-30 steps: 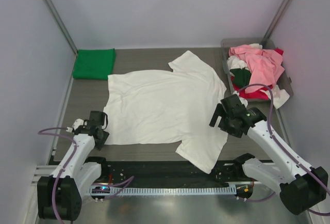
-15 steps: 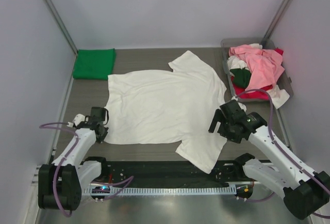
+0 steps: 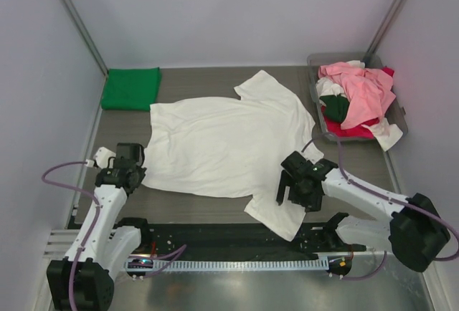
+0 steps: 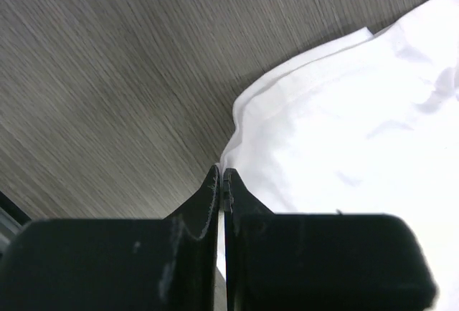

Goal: Fold and stack the t-shirts
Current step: Fold the tshirt

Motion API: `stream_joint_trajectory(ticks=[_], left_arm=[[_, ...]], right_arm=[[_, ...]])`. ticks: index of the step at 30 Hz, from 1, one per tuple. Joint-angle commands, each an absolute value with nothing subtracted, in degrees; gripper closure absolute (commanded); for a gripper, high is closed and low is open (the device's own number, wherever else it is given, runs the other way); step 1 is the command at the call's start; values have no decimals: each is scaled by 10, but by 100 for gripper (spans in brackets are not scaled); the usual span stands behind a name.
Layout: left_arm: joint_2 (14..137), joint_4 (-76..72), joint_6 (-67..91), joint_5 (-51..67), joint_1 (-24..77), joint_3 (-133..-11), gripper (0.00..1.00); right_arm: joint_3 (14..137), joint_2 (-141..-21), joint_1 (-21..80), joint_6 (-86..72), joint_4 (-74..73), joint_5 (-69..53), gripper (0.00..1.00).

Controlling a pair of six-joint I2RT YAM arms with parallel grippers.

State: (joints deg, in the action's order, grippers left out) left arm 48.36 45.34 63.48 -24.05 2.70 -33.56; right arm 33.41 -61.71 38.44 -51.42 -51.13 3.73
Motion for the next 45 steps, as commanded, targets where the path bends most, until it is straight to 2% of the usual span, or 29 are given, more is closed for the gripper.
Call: stream_joint_trajectory(ticks=[1,7,13,15,18,22,23,28,31,40,45], left_arm=[[465,488,616,-262,25,-355,100],[471,512,612,-252,23,-399,100],[483,513,591,-238,21,-425,100],[481,511,586,-233,21,-418,100],[474,508,582,-222,20,-410,100],[461,486,587,-207,20,-375,100],[461,483,591,-200,21,-369,100],[468,471,595,-189,21,-363,100],[471,471,594,-189,21,-365,100],[454,481,592,-192,21,-364,100],[453,483,591,-195,21,-367,100]], right_arm=[[350,-687,387,-499,-423,47,4],[438,-843,347,-434,-380,81,2],[598,-989,275,-298,-361,74,3],[657,-996,282,-270,-391,74,3],[686,-955,310,-269,-445,146,3],[629,-852,376,-351,-470,161,4],[583,-809,387,-372,-471,157,4],[414,-692,400,-479,-448,118,6],[364,-641,400,-492,-397,77,7],[340,-692,399,-491,-309,54,10],[339,-741,399,-489,-287,54,20]])
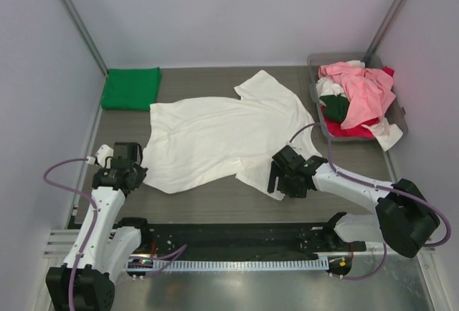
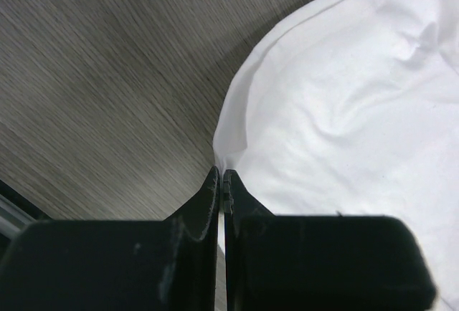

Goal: Fold and stack the t-shirts
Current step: Fold the tshirt

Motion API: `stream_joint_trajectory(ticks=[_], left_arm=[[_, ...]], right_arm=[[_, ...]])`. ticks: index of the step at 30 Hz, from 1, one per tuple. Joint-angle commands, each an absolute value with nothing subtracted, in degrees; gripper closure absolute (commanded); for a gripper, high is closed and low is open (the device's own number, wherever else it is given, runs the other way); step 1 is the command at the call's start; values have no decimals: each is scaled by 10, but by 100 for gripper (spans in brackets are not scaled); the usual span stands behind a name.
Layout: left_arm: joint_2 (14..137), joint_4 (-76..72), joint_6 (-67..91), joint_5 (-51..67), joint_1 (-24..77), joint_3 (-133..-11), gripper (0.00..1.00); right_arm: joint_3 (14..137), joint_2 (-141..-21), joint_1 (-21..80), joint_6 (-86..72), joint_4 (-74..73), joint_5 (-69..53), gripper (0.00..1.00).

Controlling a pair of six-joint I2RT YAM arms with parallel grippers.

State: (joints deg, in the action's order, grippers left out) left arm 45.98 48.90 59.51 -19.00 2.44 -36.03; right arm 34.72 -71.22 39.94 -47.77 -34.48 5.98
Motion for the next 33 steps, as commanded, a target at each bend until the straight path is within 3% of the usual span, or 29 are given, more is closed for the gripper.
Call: stream_joint_trajectory(ticks=[1,4,5,10,15,33], left_arm=[[454,483,591,-196,21,-366,100],[454,482,592,-198,21,-365,100],[455,482,592,-199,21,-365,100],[456,480,592,-203,20,-363,100],[454,480,592,-205,21,-363,100],[352,663,567,-135,21,-473,100]], right_arm=[[339,-744,400,-489,-287,56,22],[337,-750,400,-489,-286,55,35],[336,-751,402,-490,-287,53,44],[332,-770,426,-503,-300,65,62],[331,-793,446,-513,-303,70,97],[519,-470,446,-572,-684,147,99]])
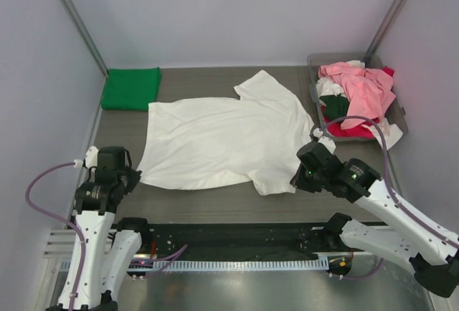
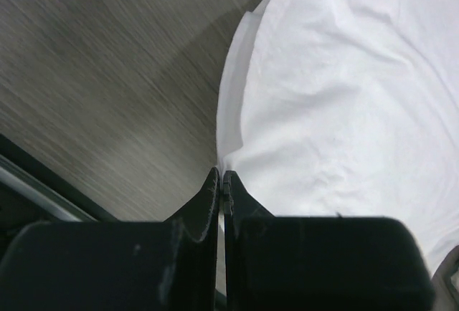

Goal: Fold and stack the t-shirts
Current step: Fold the tshirt

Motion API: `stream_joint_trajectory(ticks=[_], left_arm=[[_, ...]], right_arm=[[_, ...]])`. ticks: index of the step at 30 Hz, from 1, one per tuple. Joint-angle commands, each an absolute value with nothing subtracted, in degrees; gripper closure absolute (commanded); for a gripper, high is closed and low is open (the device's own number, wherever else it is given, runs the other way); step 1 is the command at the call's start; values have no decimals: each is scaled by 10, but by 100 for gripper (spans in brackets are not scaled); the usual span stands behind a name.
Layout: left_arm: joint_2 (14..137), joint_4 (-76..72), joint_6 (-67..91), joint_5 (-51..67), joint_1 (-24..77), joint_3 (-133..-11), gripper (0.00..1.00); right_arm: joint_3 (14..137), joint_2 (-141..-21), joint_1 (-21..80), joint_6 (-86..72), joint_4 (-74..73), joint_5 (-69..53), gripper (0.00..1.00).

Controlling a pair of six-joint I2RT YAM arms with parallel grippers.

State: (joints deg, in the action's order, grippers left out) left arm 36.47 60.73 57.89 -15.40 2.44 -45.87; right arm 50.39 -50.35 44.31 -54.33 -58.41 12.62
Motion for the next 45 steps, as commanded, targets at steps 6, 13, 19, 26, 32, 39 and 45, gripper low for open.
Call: stream_joint_trajectory(ticks=[6,13,19,26,32,39,45], left_arm=[[321,722,542,-151,20,-483,100],[306,745,526,-161,20,-490,100],[362,702,506,-126,20,-490,100],[481,645,466,-98,20,-519,100],[599,602,430,-119,21,-564,100],[741,568,381,-171,21,-619,100],[847,541,367,-179,18,-663,100]], right_arm=[[528,-407,446,-598,-754,158,99],[566,-354,446,-623,-809,192,99],[606,-417,446,-593,-756,222,99],[699,-571,442,-518,-681,281,99],[770,-700,377,-431,-624,279,99],[832,-820,263,-322,-569,235,99],[903,-916,236,-281,-554,215,99]])
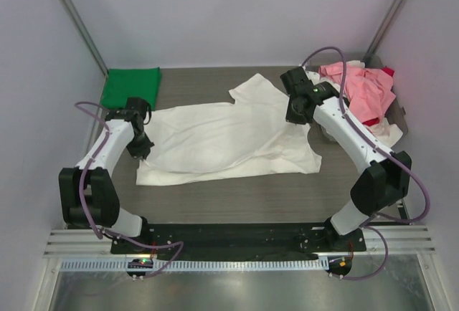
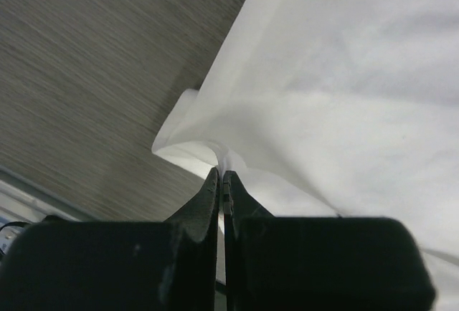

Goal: Fold and stack the t-shirts
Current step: Fold the tshirt

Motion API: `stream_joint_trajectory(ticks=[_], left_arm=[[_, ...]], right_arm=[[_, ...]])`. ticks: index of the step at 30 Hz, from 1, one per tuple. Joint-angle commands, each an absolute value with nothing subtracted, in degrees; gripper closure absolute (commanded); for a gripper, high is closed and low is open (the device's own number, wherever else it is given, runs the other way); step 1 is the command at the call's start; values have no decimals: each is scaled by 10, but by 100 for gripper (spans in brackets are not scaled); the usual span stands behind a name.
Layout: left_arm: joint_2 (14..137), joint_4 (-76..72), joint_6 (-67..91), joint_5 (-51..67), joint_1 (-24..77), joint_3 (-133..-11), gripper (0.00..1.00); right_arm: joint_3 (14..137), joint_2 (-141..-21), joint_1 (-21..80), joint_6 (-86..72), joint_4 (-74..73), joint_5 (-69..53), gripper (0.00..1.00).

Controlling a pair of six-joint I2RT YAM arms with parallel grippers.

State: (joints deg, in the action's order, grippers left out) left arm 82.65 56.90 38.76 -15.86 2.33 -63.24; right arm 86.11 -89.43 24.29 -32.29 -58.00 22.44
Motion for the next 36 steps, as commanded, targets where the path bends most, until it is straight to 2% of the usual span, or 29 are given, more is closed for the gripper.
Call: stream_joint_trajectory(ticks=[1,29,30,31,32,33,34,35,36], left_arm=[[855,540,367,-181,18,-669,100],[1085,540,349,-187,3,-827,100],[1089,548,346,-178,3,-837,92],[1092,555,343,-174,3,-845,86],[1092,565,341,-175,3,-856,80],[1086,585,340,-178,3,-874,50],[1073,591,339,-186,3,-877,38],[1060,594,339,-189,-14,-876,23],[1025,598,341,-192,-16,-868,18]], right_arm=[[917,-926,233,-279,-552,214,99],[1084,-1185,160,-266,-550,244,99],[1105,-1194,158,-269,-555,244,99],[1120,-1216,156,-270,-566,243,94],[1137,-1226,154,-268,-570,238,57],[1181,-1236,151,-260,-580,236,34],[1206,-1252,149,-258,-613,245,20],[1231,-1253,149,-257,-633,254,10],[1248,-1247,146,-254,-645,264,9]])
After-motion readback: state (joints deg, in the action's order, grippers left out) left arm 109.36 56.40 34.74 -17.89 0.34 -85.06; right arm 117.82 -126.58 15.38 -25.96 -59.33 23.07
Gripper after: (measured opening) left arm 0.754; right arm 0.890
